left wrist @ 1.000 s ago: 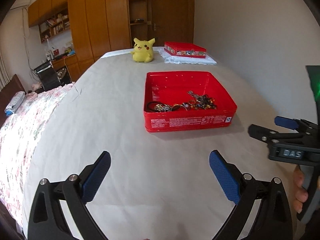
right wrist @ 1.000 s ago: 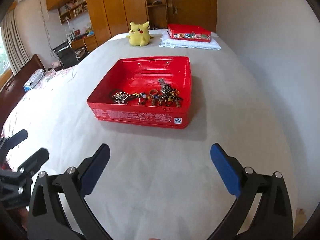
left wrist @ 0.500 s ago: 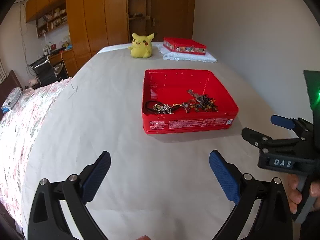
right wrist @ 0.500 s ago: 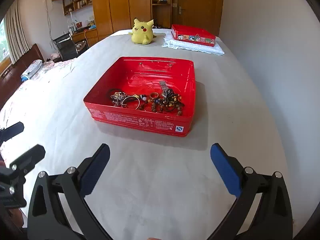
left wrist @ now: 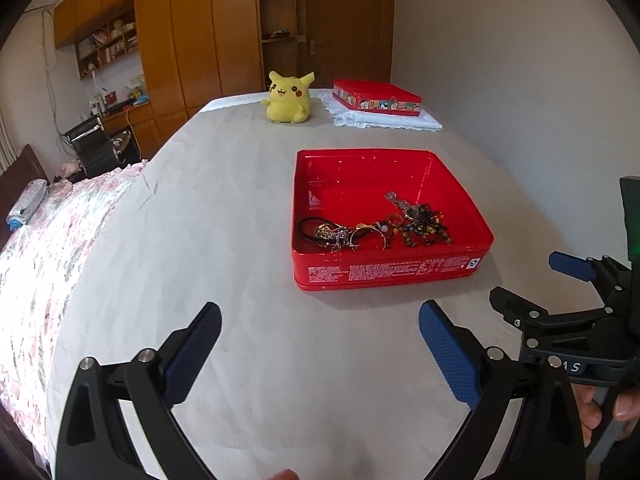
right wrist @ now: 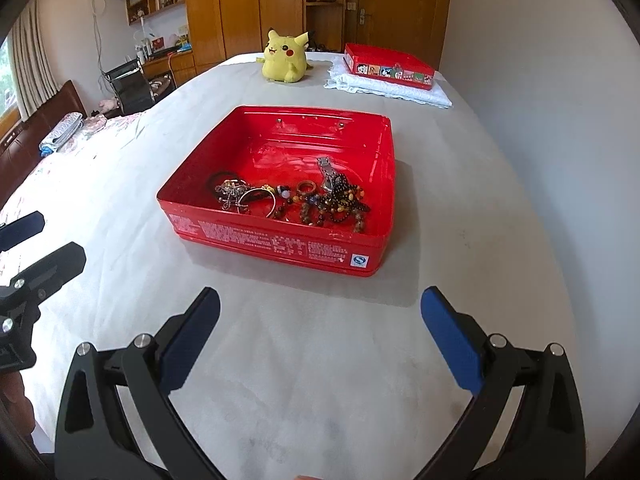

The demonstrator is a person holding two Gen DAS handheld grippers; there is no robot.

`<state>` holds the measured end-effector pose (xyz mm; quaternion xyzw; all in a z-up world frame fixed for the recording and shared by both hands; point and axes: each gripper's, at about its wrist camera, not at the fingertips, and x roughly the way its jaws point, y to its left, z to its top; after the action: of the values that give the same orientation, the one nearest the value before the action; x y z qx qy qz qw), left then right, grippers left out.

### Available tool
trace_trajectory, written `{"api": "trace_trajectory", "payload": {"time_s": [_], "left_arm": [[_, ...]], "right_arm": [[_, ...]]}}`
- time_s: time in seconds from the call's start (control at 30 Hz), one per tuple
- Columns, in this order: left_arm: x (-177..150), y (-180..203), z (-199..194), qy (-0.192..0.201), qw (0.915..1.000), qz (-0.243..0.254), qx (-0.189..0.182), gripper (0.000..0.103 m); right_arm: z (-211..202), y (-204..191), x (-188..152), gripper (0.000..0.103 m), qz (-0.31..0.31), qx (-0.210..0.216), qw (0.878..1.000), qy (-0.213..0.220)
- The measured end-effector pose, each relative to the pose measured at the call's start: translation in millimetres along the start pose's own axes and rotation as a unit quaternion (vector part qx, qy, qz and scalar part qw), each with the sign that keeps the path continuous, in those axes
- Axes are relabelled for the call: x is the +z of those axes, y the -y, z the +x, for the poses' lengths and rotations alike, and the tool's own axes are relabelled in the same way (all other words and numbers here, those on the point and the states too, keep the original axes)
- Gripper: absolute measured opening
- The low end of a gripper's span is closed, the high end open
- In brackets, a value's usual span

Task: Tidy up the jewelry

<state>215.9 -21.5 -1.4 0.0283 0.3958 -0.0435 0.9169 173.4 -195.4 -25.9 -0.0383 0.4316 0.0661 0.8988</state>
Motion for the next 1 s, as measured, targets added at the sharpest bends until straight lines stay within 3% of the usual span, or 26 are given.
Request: {"api": "trace_trajectory", "payload": {"time_s": [0.43,0.57,0.93,1.0], "left_arm": [[4.6,-5.0,9.2,0.008,0.9999,-0.010,-0.006,0.099],[6.1,-7.6,11.6,0.018,0.9997,-0.011,0.015,0.099],[12.8,-7.9,11.1,0.021,0.9997,-0.014,0.002,0.099],[13.4,-6.9,12.1,0.021,0.9996,-0.010,0.016,0.099]], "right_arm": [[9.8,-4.4,4.6,0.100,-0.004,-0.004,1.000,0.003],[9.8,-4.9,3.5,0.100,-0.007,-0.010,1.000,0.005],[11.4,-3.4,2.9,0.100,-0.009,-0.013,1.000,0.007],[12.2,-3.3,3.0,0.100,-0.008,-0.013,1.000,0.007]]}}
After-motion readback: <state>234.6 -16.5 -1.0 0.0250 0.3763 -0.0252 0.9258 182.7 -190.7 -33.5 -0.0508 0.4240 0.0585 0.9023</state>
